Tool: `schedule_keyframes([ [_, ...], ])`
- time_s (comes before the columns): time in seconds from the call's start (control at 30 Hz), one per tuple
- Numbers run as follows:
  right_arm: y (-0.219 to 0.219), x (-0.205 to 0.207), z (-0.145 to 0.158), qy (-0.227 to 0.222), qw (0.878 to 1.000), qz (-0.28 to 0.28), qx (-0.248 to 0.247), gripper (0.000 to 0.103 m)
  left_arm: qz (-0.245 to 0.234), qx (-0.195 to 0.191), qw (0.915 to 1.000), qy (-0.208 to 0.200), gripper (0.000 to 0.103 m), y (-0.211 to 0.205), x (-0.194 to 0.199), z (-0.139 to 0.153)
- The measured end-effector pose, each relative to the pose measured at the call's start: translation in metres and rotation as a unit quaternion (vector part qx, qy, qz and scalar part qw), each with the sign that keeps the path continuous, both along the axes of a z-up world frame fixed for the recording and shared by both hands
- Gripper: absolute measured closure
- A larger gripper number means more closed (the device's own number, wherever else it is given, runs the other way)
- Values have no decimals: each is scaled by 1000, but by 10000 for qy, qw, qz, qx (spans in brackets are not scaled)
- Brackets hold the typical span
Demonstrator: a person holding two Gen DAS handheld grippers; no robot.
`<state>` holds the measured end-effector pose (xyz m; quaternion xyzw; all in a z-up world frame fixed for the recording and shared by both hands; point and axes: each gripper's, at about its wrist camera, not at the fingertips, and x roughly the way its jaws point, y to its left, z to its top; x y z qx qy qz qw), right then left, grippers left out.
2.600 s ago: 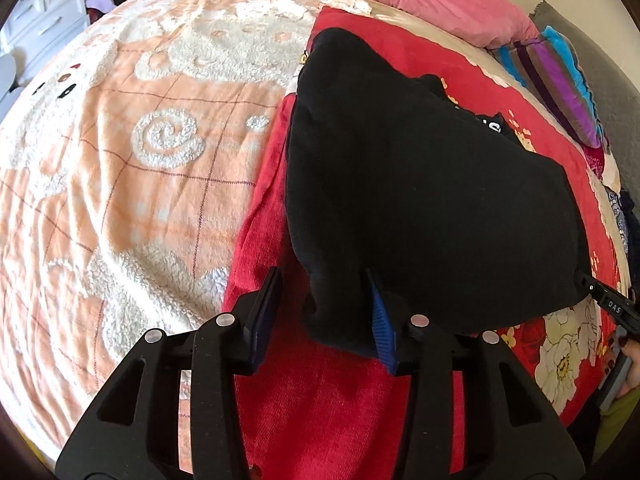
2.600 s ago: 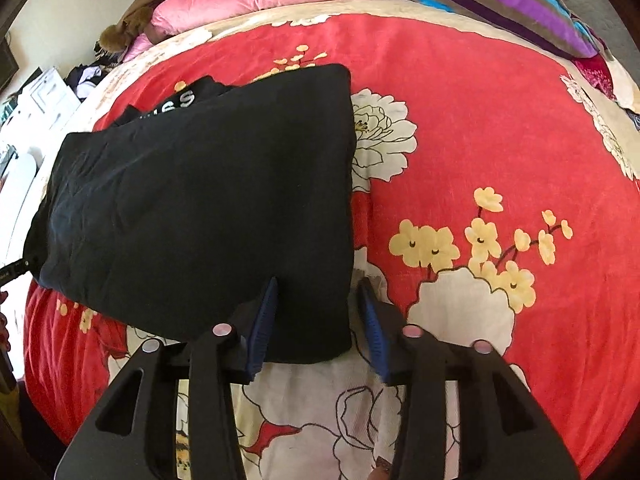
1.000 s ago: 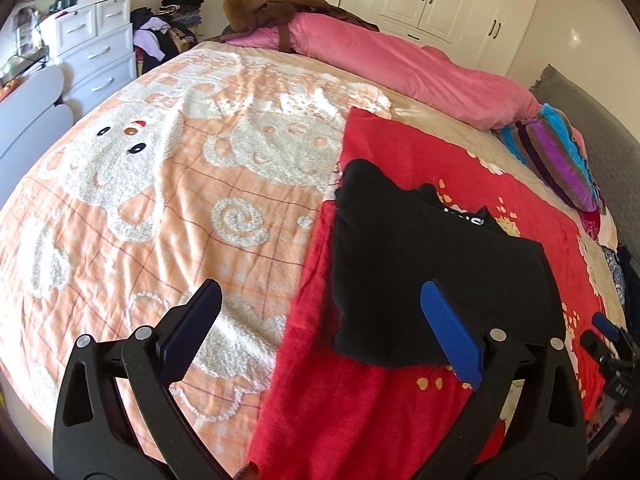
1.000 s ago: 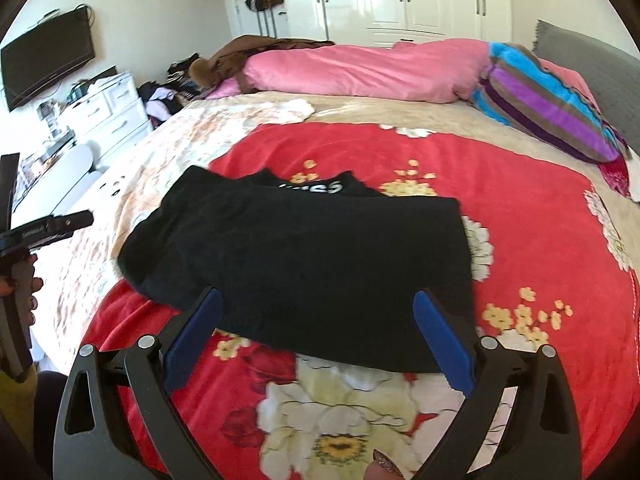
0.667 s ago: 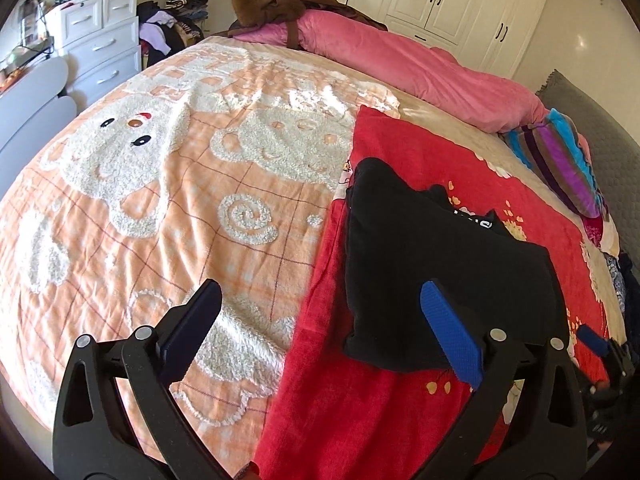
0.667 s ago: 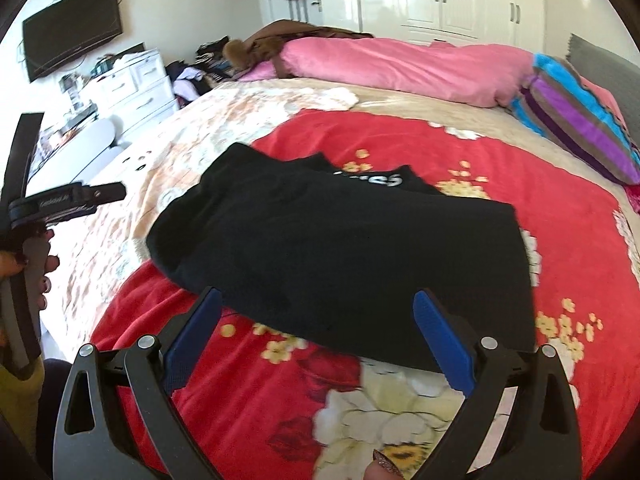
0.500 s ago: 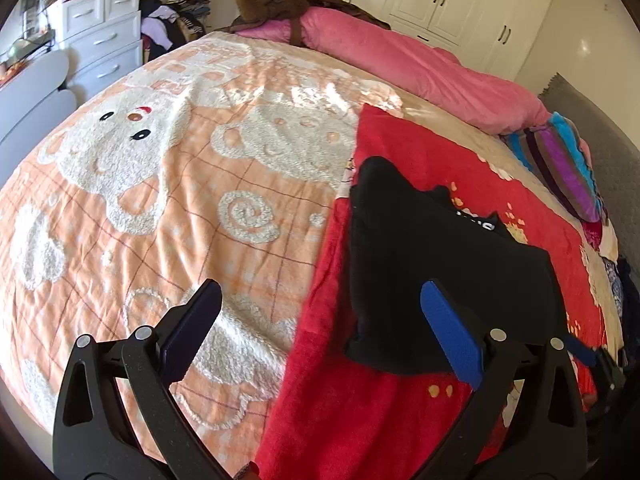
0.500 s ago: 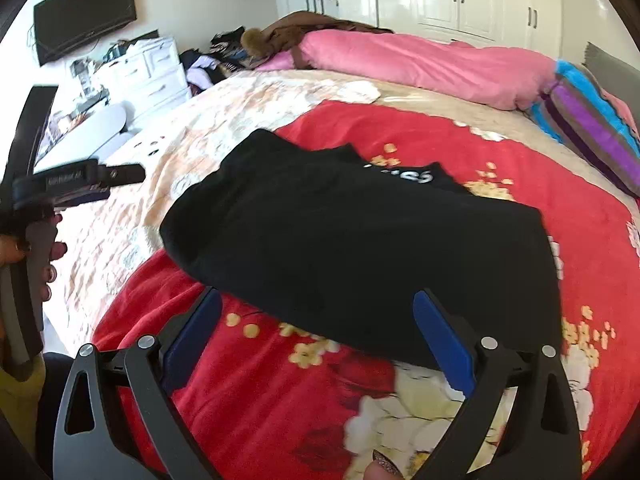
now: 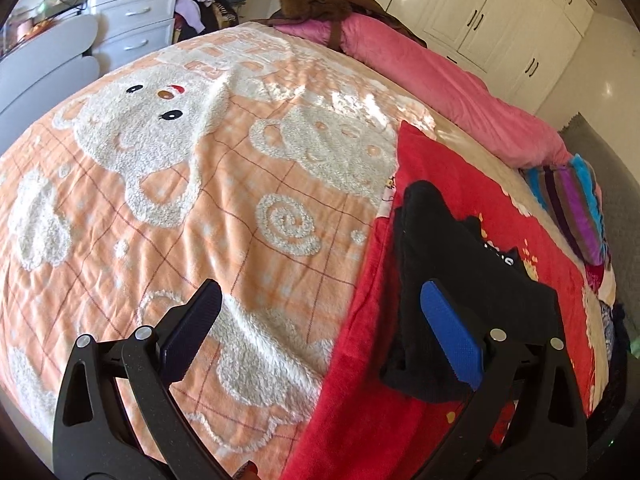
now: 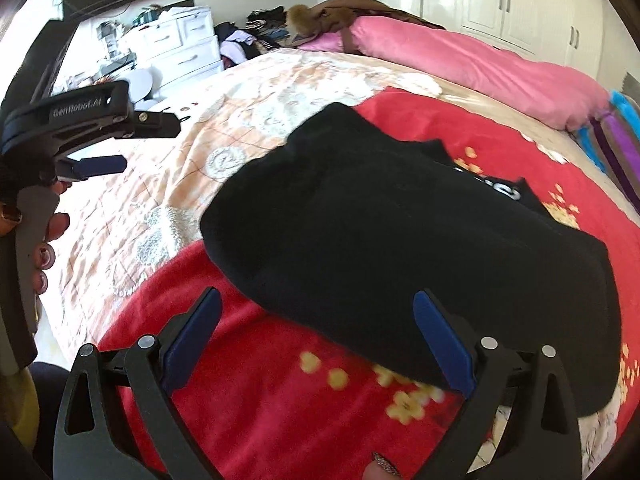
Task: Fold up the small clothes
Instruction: 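Grasp the folded shirt edge with the right tool while the left tool grasps it too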
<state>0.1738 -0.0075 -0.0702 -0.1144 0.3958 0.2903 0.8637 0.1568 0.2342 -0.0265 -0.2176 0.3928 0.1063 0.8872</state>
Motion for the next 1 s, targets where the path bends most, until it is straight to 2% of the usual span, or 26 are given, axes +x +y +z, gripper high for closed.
schedule_keyframes([
  [0.17,31,0,-13,-232,9984,304,-416,9,109,-263,9996,-12,10,10,7,-6],
  [0.23,41,0,-21,-278,9971,429,-562,17,170,-442,9989,-40,10,14,13,-6],
  [0.37,54,3,-35,-451,9944,505,-813,23,333,-737,9967,-102,10,21,30,-5],
  [0.4,55,5,-39,-515,9938,466,-868,36,437,-820,9956,-140,10,23,36,-3],
  [0.47,52,9,-42,-524,9953,349,-742,46,494,-1132,9919,-289,10,27,46,-1],
  [0.5,46,11,-41,-513,9966,268,-582,56,536,-1365,9884,-384,10,31,52,-1],
  [0.53,41,13,-39,-510,9974,229,-466,71,617,-1552,9849,-446,10,33,57,-2],
  [0.6,29,17,-33,-398,9989,202,-137,88,701,-1923,9767,-637,10,36,65,-6],
  [0.67,14,22,-25,-230,9992,148,285,90,497,-2119,9737,-666,10,30,71,-15],
  [0.73,-1,24,-16,-125,9971,122,743,91,285,-2167,9746,-478,10,25,79,-22],
  [0.8,-14,27,-9,-70,9944,91,1049,91,86,-2368,9707,-392,10,21,87,-28],
  [0.87,-23,25,-2,-113,9928,86,1189,91,-91,-2500,9676,-343,10,15,92,-32],
  [1.0,-25,24,6,-178,9928,171,1173,91,-449,-2736,9607,-137,10,-1,105,-44],
])
